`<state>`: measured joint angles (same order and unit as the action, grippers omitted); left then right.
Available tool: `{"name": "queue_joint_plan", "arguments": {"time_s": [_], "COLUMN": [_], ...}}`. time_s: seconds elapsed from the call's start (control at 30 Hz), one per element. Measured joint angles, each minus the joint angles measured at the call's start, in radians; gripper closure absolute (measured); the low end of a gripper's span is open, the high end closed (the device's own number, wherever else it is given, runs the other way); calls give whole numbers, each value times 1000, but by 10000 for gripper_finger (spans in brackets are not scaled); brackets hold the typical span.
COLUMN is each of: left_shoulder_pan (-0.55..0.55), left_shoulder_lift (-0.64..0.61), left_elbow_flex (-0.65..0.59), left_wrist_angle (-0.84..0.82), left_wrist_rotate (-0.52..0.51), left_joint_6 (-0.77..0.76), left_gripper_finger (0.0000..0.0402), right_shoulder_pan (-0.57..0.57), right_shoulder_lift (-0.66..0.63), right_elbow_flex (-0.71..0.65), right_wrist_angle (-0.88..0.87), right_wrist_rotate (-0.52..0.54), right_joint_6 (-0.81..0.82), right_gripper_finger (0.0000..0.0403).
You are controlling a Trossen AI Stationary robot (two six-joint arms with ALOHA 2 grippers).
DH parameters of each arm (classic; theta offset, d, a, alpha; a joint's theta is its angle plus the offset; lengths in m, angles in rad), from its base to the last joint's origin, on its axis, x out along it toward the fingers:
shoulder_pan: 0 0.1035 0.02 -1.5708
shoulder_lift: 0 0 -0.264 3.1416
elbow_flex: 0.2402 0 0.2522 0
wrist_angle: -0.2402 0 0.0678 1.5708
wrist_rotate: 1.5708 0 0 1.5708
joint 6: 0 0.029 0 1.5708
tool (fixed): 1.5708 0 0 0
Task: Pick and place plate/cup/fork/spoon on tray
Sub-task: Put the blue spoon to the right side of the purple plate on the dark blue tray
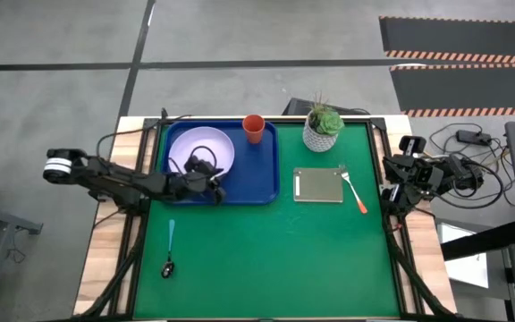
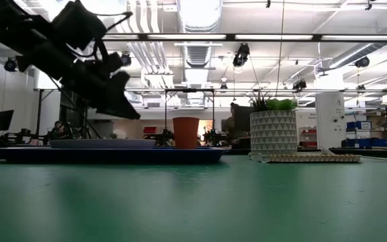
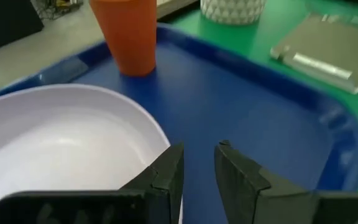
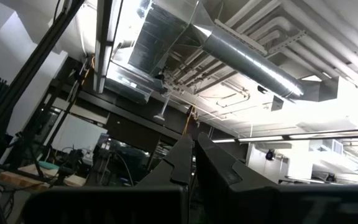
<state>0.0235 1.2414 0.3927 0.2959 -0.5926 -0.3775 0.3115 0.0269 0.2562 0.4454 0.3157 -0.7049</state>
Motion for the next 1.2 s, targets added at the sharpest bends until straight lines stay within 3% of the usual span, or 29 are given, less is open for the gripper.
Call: {"name": "queue_joint_plan", "arguments": {"time_s": [0.27, 0.5, 0.7, 0.97, 1.2], "left_shoulder_pan": [-23, -85, -183, -309, -369], "left_shoulder_lift": [-120, -123, -50, 153, 267], "left_elbow_flex": [3, 54, 117, 272, 481], "left_wrist_angle": [3, 3, 38, 30, -268], "left_wrist_rotate": [3, 7, 7, -10, -1], "left_joint_6": [-3, -8, -11, -72, -236], "left_gripper_finger": [331, 332, 332, 332, 332], "right_shoulder_pan": [0, 0, 0, 0, 0], "right_shoulder_lift": [0, 0, 0, 0, 0], "right_elbow_flex": [0, 0, 0, 0, 0], "right_wrist_angle": [0, 1, 1, 1, 2], "right_wrist_rotate": [0, 0, 0, -1, -1], "right_joint_6": [11, 25, 37, 66, 78], "right_gripper_finger": [394, 394, 394, 394, 394]}}
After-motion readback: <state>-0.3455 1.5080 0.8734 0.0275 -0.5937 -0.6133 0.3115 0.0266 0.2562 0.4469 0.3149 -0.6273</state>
